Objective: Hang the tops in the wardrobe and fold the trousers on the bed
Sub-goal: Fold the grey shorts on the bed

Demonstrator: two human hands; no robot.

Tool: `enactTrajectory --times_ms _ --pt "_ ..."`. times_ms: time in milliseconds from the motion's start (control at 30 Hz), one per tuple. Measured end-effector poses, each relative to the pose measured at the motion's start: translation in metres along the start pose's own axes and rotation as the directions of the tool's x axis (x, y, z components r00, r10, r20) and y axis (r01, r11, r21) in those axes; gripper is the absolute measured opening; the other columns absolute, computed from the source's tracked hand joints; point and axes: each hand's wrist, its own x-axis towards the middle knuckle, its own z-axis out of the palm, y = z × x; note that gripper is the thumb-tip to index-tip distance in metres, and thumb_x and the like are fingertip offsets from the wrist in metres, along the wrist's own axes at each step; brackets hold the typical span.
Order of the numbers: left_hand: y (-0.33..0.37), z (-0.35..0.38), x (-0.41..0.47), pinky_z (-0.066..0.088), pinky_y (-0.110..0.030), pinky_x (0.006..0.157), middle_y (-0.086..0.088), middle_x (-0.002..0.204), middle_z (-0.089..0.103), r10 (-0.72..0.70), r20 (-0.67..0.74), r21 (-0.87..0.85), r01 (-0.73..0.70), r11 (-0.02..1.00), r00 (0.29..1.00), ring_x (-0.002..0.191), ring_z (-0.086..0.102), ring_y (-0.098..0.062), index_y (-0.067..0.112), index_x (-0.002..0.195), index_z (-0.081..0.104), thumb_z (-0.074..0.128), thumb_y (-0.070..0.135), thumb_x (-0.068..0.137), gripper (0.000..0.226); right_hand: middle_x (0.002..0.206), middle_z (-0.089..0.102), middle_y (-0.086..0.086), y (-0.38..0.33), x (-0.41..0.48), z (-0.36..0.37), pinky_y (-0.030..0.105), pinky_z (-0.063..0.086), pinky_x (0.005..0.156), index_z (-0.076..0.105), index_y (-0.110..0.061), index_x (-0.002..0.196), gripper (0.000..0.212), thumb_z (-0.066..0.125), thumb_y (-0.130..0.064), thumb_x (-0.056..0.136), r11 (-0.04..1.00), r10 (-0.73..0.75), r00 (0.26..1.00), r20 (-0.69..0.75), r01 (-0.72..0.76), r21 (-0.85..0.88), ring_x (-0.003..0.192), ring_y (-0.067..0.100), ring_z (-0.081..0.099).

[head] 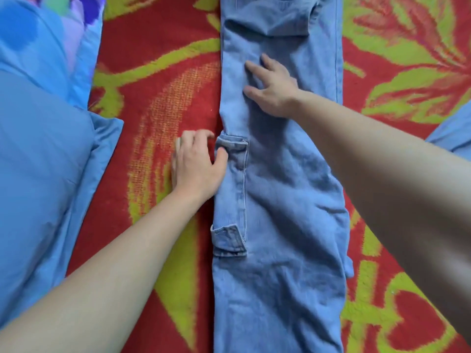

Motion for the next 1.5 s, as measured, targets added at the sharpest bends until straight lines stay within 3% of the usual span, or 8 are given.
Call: enactTrajectory --times_ms 100,233,367,567,800,1067,1233,1500 --pt "0.004 -0.007 0.047 0.003 -0.045 0.122 -0.009 0.163 0.019 0.096 0.103 0.077 -0.104 0.992 0.990 0.151 0.009 -0.023 0.020 0.151 0.034 0.035 0.038 0.098 0.056 0.164 0.021 0.000 0.005 0.009 -0.007 0.044 0.018 0.118 0.032 -0.033 0.155 0.057 0.049 -0.037 0.100 0.999 0.017 0.999 -0.037 -0.016 0.041 0.150 0.025 0.016" --pt "0.012 0.000 0.125 -0.008 -0.050 0.121 -0.009 0.165 -0.013 -0.033 0.200 0.238 -0.016 0.971 0.979 0.152 -0.014 -0.022 0.022 0.159 0.003 0.020 0.045 0.105 0.061 0.155 0.032 0.010 0.013 0.025 -0.013 0.039 0.027 0.115 0.027 -0.016 0.157 0.058 0.044 -0.025 0.103 0.999 0.034 0.983 -0.182 -0.026 0.048 0.140 0.034 0.030" --pt "0.002 0.022 0.143 -0.013 -0.055 0.118 -0.011 0.161 -0.025 -0.015 0.194 0.404 -0.066 0.912 0.981 0.149 -0.023 -0.026 0.023 0.156 -0.014 0.014 0.050 0.103 0.065 0.161 0.022 0.012 0.015 0.043 -0.007 0.044 0.022 0.113 0.018 -0.011 0.158 0.064 0.038 -0.035 0.103 0.978 0.005 0.953 -0.302 -0.067 -0.195 0.141 0.036 0.026" --pt "-0.006 0.030 0.140 -0.003 -0.058 0.119 -0.015 0.164 -0.012 0.084 0.097 0.438 -0.118 0.891 0.992 0.152 -0.011 -0.030 0.021 0.158 -0.003 0.006 0.053 0.098 0.068 0.166 0.004 0.022 -0.008 0.089 -0.028 0.040 0.013 0.121 0.014 -0.012 0.160 0.065 0.035 -0.027 0.100 0.982 -0.154 0.827 -0.540 0.067 -0.178 0.153 0.038 0.010" --pt "-0.016 0.038 0.138 0.014 -0.059 0.116 -0.019 0.162 0.019 0.194 -0.060 0.431 -0.150 0.890 0.979 0.150 0.018 -0.034 0.016 0.155 0.028 0.024 0.047 0.100 0.064 0.168 0.007 0.010 -0.011 0.166 -0.031 0.046 0.006 0.123 0.008 -0.020 0.161 0.061 0.026 -0.036 0.104 0.887 -0.307 0.931 -0.198 0.204 -0.415 0.154 0.033 0.006" --pt "-0.016 0.037 0.139 0.017 -0.061 0.115 -0.020 0.161 0.021 0.215 -0.072 0.465 -0.158 0.871 0.974 0.148 0.022 -0.036 0.014 0.154 0.031 0.024 0.046 0.100 0.064 0.169 0.005 0.004 -0.010 0.171 -0.036 0.047 0.004 0.122 0.009 -0.022 0.161 0.061 0.022 -0.042 0.105 0.870 -0.317 0.937 -0.150 0.223 -0.440 0.155 0.029 0.001" --pt "-0.015 0.036 0.140 0.015 -0.059 0.116 -0.019 0.161 0.021 0.218 -0.075 0.463 -0.160 0.872 0.973 0.149 0.020 -0.035 0.015 0.155 0.029 0.023 0.047 0.099 0.064 0.167 0.017 0.005 -0.013 0.136 -0.036 0.043 0.006 0.124 0.017 -0.019 0.160 0.060 0.026 -0.044 0.106 0.894 -0.388 0.909 -0.156 0.330 -0.302 0.154 0.022 0.012" --pt "-0.016 0.039 0.141 0.009 -0.056 0.118 -0.014 0.164 0.012 0.192 -0.085 0.452 -0.133 0.882 0.978 0.151 0.012 -0.030 0.022 0.157 0.019 0.016 0.051 0.099 0.065 0.167 0.012 0.013 0.017 0.010 0.020 0.042 0.003 0.125 0.019 -0.016 0.160 0.061 0.023 -0.046 0.107 0.947 -0.159 0.953 -0.259 0.073 -0.313 0.155 0.028 0.007"
